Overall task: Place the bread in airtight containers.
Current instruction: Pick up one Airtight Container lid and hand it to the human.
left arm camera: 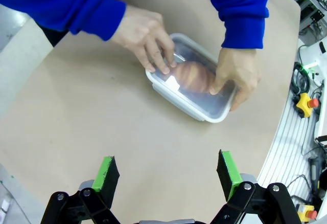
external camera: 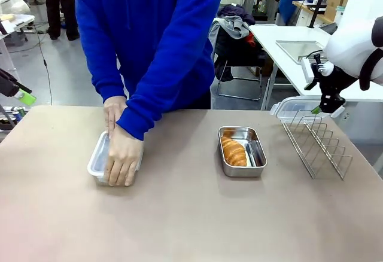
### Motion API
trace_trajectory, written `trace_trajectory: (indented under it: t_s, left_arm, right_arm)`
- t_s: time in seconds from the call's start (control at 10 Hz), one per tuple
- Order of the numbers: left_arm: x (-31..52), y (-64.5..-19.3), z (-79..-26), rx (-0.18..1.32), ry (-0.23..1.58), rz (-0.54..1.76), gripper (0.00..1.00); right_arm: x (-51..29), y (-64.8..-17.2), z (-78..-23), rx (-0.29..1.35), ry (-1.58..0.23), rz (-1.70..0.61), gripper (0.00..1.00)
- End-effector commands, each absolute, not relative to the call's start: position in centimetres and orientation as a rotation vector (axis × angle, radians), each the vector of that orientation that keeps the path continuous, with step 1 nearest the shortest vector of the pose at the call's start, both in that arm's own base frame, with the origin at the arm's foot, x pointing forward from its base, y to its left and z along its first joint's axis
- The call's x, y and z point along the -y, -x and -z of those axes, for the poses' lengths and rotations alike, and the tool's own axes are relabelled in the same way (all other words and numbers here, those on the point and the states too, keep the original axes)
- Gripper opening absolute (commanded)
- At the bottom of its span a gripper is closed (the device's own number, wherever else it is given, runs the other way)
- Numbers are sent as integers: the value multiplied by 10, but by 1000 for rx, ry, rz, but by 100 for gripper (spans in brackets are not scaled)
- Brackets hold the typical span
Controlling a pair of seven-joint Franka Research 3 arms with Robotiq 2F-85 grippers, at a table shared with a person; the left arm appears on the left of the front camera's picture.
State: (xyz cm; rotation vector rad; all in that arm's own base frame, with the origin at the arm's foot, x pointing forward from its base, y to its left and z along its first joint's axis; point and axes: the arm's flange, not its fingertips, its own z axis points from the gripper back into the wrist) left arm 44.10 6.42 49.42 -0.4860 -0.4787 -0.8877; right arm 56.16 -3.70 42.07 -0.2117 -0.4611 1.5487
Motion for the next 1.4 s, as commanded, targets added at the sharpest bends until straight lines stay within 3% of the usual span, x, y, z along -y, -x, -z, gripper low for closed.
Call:
trace_trajectory:
  t_s: [0.0,0.1,0.2,0.3,0.4,0.5,1.3]
  left_arm:
    - [-64,-440,-496,465,482,886,100]
    - [-64,-440,-496,465,482,886,100]
    - [-64,-440,-496,465,482,886,100]
    - [-64,-440,-496,465,482,886,100]
    - [-64,-440,-496,465,482,886,100]
    - [-64,-440,-496,465,482,886,100]
    - [-64,-440,-496,465,482,886,100]
  right_arm:
    - [39,-571,-424,456,270,-1526,100]
    - [41,-574,-423,458,276,-1526,40]
    - [42,-576,-425,459,282,-1524,40]
    - [42,-576,-424,455,290,-1524,0]
    - [42,-576,-425,450,301,-1528,38]
    - [43,-576,-424,447,306,-1530,0]
    - [46,-559,-440,457,334,-1505,0]
